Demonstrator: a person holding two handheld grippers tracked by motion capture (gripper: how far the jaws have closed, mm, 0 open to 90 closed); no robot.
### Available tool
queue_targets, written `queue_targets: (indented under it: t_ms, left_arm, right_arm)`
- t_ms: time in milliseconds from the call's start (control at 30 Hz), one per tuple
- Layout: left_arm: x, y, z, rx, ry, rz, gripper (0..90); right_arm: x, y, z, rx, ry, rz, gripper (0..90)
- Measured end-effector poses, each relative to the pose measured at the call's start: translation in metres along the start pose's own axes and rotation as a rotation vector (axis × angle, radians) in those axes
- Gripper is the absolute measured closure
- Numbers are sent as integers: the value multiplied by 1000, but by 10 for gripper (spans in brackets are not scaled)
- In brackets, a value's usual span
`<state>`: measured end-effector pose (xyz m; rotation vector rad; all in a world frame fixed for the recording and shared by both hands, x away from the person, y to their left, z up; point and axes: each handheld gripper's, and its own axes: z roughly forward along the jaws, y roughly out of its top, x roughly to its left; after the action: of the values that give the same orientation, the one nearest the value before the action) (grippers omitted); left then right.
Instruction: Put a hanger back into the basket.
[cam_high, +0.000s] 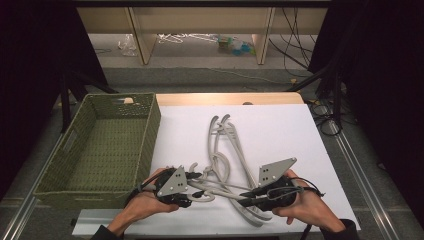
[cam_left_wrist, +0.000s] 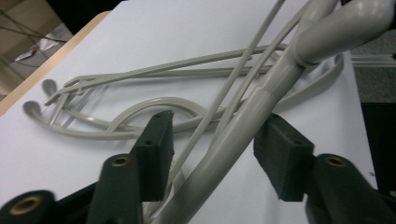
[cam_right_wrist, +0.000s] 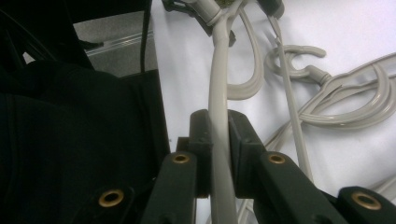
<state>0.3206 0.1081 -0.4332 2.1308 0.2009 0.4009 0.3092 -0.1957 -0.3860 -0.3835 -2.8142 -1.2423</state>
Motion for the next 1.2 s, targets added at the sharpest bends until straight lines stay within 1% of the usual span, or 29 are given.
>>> queue_targets:
  t_ms: [33,67,100,167,200,233,300,333,400,433,467,500,533,567,600,633,700,733,767,833,867,900,933,967,1033,1067,1100,1133,1200]
  left_arm:
    - [1,1,1,-1,-15,15,590]
    - [1,1,1,-1,-15,15,603]
    - [1,2,1,7,-24,39,603]
    - [1,4,0,23,-31,65,627]
    - [0,7,0,32,-34,95,646]
    - [0,7,0,32,-34,95,657]
    - [-1,10,-2,36,-37,128,684]
    - [-2,12,-4,34,-50,140,696]
    - [-2,14,-6,34,-57,148,708]
    - [-3,15,-6,32,-64,132,721]
    - [-3,17,-7,29,-84,128,749]
    - [-5,18,-7,39,-102,132,749]
    - [-7,19,-7,49,-97,140,757]
    - [-9,22,-8,70,-103,118,761]
    - [-10,23,-9,72,-111,106,765]
    - [-10,23,-9,72,-111,106,771]
    - [-11,26,-11,87,-124,60,777]
    - [-12,27,-11,84,-126,37,779]
    - [-12,29,-12,92,-126,11,780]
    - [-10,31,-14,107,-125,-79,779]
    - [-10,32,-15,107,-128,-113,779]
    - [-10,32,-16,107,-125,-131,782]
    - [-10,33,-18,111,-122,-157,784]
    - [-8,33,-20,123,-119,-173,788]
    - [-6,33,-22,127,-110,-205,789]
    - [-4,32,-24,139,-93,-223,789]
    - [-3,32,-25,144,-81,-224,789]
    - [-2,31,-26,145,-76,-232,789]
    - [0,31,-29,148,-76,-263,789]
  right_arm:
    - [0,0,0,-2,-2,-1,821]
    - [0,0,0,-2,-2,-1,821]
    - [-1,-1,0,-1,-1,1,820]
    - [-2,-2,0,2,0,-3,819]
    - [-2,-2,0,1,-4,-7,817]
    - [-2,-2,-1,1,-5,-10,815]
    - [-4,-3,-2,-10,-24,-18,792]
    - [-5,-3,-3,-7,-29,-18,781]
    - [-6,-4,-4,-10,-42,-18,770]
    - [-8,-5,-4,-12,-45,-17,760]
    - [-9,-6,-5,-6,-47,-13,755]
    - [-11,-7,-5,-1,-58,-12,744]
    - [-11,-8,-5,5,-68,-15,736]
    - [-11,-8,-4,6,-72,-16,728]
    - [-11,-8,-5,9,-74,-16,720]
    - [-11,-8,-5,9,-74,-16,720]
    - [-13,-7,-6,-5,-105,0,686]
    - [-13,-7,-7,-11,-112,14,670]
    - [-14,-7,-8,-19,-122,25,637]
    - [-15,-7,-11,-24,-152,46,566]
    - [-15,-7,-11,-39,-177,59,518]
    - [-16,-5,-12,-45,-203,75,481]
    - [-16,-5,-13,-58,-214,86,468]
    - [-15,-1,-16,-97,-252,91,427]
    - [-15,0,-17,-108,-263,97,417]
    - [-14,1,-19,-116,-276,102,413]
    - [-13,2,-21,-129,-291,95,401]
    - [-13,3,-22,-146,-299,94,388]
    - [-14,4,-26,-195,-337,107,371]
